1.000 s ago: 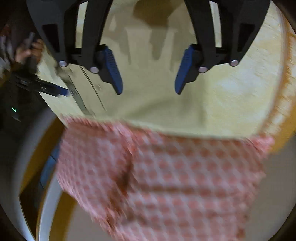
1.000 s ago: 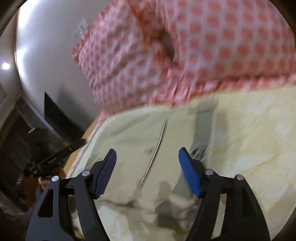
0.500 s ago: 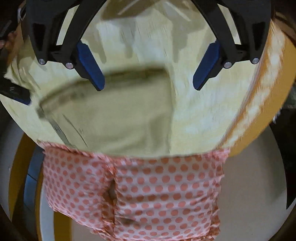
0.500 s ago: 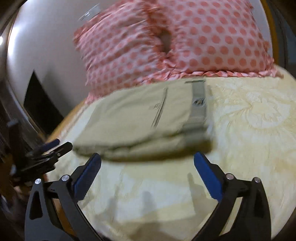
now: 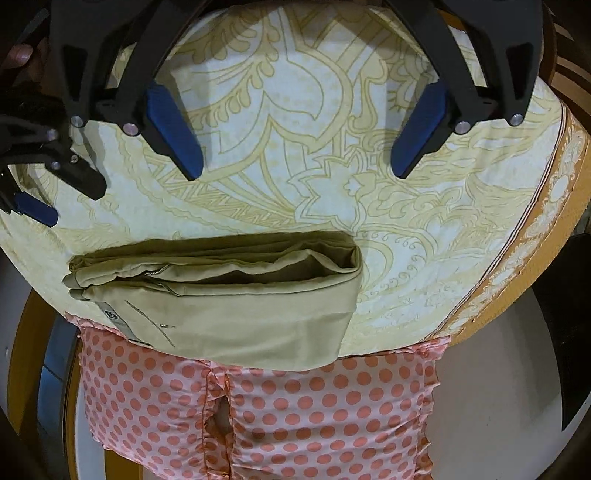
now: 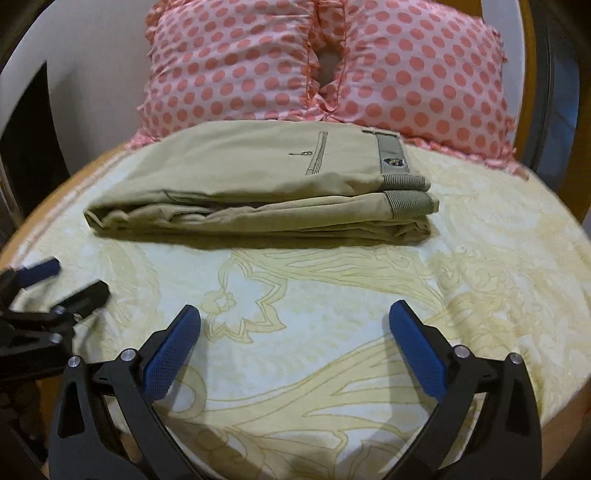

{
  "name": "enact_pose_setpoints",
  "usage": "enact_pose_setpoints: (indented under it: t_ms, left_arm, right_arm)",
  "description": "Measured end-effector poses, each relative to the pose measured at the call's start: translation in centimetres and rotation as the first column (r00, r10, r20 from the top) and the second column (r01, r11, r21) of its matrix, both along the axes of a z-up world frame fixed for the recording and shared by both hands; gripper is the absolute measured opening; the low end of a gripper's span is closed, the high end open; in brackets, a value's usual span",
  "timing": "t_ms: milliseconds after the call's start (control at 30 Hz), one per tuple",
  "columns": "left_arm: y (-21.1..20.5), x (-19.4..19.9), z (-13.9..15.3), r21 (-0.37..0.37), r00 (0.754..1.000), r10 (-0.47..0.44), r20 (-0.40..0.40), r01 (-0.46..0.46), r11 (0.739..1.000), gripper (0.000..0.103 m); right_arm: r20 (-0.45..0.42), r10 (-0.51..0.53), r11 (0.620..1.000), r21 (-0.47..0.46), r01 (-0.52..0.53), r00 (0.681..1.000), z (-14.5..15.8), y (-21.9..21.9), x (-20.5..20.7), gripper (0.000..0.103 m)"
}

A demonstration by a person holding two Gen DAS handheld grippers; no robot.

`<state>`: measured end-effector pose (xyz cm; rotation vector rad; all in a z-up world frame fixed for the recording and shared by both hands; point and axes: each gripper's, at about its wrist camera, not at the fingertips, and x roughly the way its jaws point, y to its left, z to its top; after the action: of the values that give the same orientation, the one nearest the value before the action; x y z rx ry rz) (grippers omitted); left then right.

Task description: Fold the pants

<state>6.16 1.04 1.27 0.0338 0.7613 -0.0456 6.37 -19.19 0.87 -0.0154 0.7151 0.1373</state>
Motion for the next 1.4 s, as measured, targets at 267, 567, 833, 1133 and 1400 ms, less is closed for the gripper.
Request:
enact_pose_setpoints:
  t_ms: [267, 567, 833, 1133, 1400]
  left_arm:
    - [-0.02, -0.33, -0.09, -0.002, 1.000, 0.006, 0.028, -0.006, 1.000, 0.101]
    - [0.02, -0.38, -0.11, -0.003, 0.999, 0.008, 0.033, -0.008, 1.000, 0.101]
    - [0.06, -0.36, -0.12, -0.002, 0.999, 0.006, 0.032, -0.006, 1.000, 0.101]
    - [0.07, -0.34, -0.11, -0.003, 0.999, 0.006, 0.033, -0.006, 1.000, 0.101]
    - [0.07, -0.30, -0.12, -0.003, 0.999, 0.006, 0.033, -0.006, 1.000, 0.101]
  right_arm:
    - [0.023, -0.034, 0.999, 0.006, 0.034, 0.999, -0.16, 0.03, -0.14, 0.102]
    - [0.023, -0.032, 0.999, 0.005, 0.032, 0.999, -0.14, 0.01, -0.10, 0.102]
    - [0.023, -0.033, 0.999, 0.005, 0.033, 0.999, -0.12, 0.06, -0.09, 0.102]
    - [0.023, -0.032, 0.999, 0.005, 0.032, 0.999, -0.15, 0.04, -0.09, 0.102]
    - [0.024, -0.033, 0.999, 0.005, 0.033, 0.999, -0.15, 0.07, -0.10, 0.102]
